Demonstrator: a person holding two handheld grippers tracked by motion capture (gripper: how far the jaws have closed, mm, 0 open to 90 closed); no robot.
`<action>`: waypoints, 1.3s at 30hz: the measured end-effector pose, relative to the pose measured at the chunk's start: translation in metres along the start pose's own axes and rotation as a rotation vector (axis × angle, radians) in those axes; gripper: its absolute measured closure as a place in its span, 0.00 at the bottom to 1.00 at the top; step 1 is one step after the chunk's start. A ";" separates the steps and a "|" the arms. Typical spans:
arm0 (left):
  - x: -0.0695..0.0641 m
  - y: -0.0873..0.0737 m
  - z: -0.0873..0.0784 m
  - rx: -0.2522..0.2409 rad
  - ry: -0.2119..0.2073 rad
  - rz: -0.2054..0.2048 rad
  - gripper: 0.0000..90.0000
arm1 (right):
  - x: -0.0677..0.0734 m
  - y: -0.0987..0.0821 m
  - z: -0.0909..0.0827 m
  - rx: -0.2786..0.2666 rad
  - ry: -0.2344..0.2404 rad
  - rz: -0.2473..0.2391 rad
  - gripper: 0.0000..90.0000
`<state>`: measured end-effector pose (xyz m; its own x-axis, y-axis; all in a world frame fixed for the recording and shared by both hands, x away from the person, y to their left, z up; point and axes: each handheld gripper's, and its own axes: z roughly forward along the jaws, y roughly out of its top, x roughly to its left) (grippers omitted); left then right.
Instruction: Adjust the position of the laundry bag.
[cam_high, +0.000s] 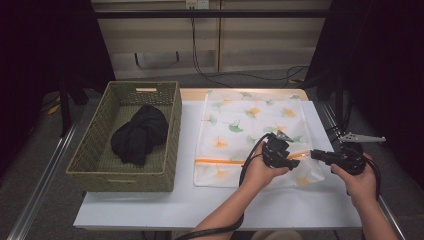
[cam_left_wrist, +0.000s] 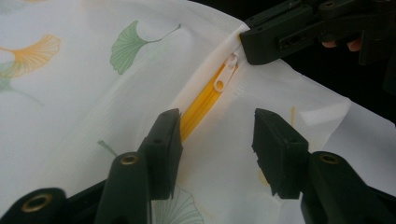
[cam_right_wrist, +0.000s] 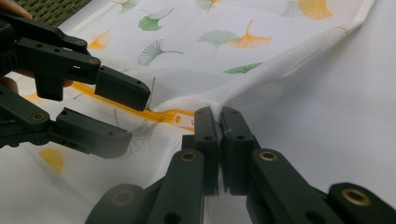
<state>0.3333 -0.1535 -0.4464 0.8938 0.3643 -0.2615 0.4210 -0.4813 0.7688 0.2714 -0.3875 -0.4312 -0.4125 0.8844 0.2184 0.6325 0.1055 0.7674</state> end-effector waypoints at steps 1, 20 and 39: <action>0.000 0.001 0.000 -0.004 -0.005 -0.005 0.59 | 0.000 0.000 0.000 -0.001 0.001 0.001 0.96; -0.003 0.008 0.006 0.025 -0.004 0.057 0.71 | 0.004 0.002 0.002 -0.006 0.016 0.000 0.96; -0.001 0.010 0.013 0.020 0.013 0.085 0.81 | 0.005 0.003 0.002 -0.003 0.028 0.011 0.96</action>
<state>0.3383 -0.1692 -0.4459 0.9245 0.3318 -0.1876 0.3465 -0.5265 0.7764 0.2724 -0.3819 -0.4288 -0.4240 0.8723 0.2437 0.6352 0.0947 0.7665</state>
